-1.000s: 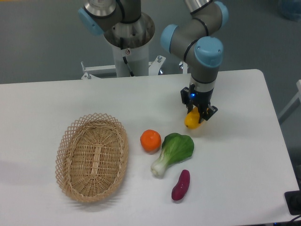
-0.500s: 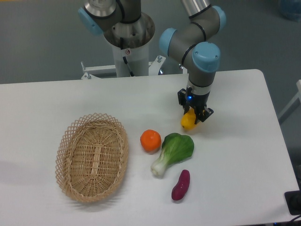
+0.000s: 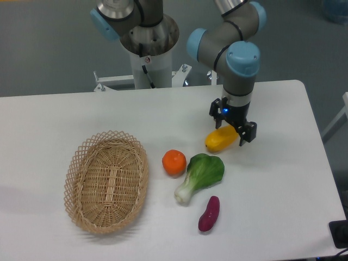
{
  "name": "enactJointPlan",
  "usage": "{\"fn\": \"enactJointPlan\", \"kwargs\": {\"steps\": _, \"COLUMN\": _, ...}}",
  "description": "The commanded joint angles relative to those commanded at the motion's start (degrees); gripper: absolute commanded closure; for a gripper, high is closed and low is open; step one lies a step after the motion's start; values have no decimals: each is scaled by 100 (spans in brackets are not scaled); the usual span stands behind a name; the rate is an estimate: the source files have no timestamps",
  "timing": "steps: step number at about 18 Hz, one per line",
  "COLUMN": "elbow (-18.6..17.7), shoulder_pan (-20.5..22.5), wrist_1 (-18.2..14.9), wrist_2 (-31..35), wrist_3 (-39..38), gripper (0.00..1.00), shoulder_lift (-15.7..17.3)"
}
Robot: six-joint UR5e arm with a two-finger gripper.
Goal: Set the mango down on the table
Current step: 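Open the gripper to release the mango onto the table, then raise the open gripper away from the mango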
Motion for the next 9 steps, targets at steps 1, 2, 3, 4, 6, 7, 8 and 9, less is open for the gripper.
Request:
{"fn": "enactJointPlan", "kwargs": {"steps": 1, "elbow": 167, "shoulder_pan": -9, "wrist_1": -227, "wrist_2": 9, "wrist_3": 0, "gripper": 0, "shoulder_lift": 0}}
{"fn": "enactJointPlan", "kwargs": {"steps": 2, "elbow": 360, "shoulder_pan": -9, "wrist_1": -560, "wrist_2": 9, "wrist_3": -9, "gripper": 0, "shoulder_lift": 26}}
{"fn": "enactJointPlan", "kwargs": {"steps": 3, "elbow": 553, "shoulder_pan": -26, "wrist_1": -860, "wrist_2": 9, "wrist_3": -9, "gripper": 0, "shoulder_lift": 61}}
{"fn": "enactJointPlan", "kwargs": {"steps": 4, "elbow": 720, "shoulder_pan": -44, "wrist_1": -1106, "wrist_2": 9, "wrist_3": -9, "gripper": 0, "shoulder_lift": 70}}
{"fn": "enactJointPlan", "kwargs": {"steps": 6, "elbow": 993, "shoulder_pan": -44, "wrist_1": -1415, "wrist_2": 9, "wrist_3": -9, "gripper": 0, "shoulder_lift": 70}}
{"fn": "enactJointPlan", "kwargs": {"steps": 7, "elbow": 1108, "shoulder_pan": -35, "wrist_1": -1538, "wrist_2": 0, "wrist_3": -9, "gripper": 0, "shoulder_lift": 70}}
{"fn": "enactJointPlan", "kwargs": {"steps": 8, "elbow": 1230, "shoulder_pan": -35, "wrist_1": -1644, "wrist_2": 9, "wrist_3": -9, "gripper": 0, "shoulder_lift": 70}}
{"fn": "enactJointPlan", "kwargs": {"steps": 9, "elbow": 1371, "shoulder_pan": -35, "wrist_1": -1784, "wrist_2": 9, "wrist_3": -9, "gripper": 0, "shoulder_lift": 70}}
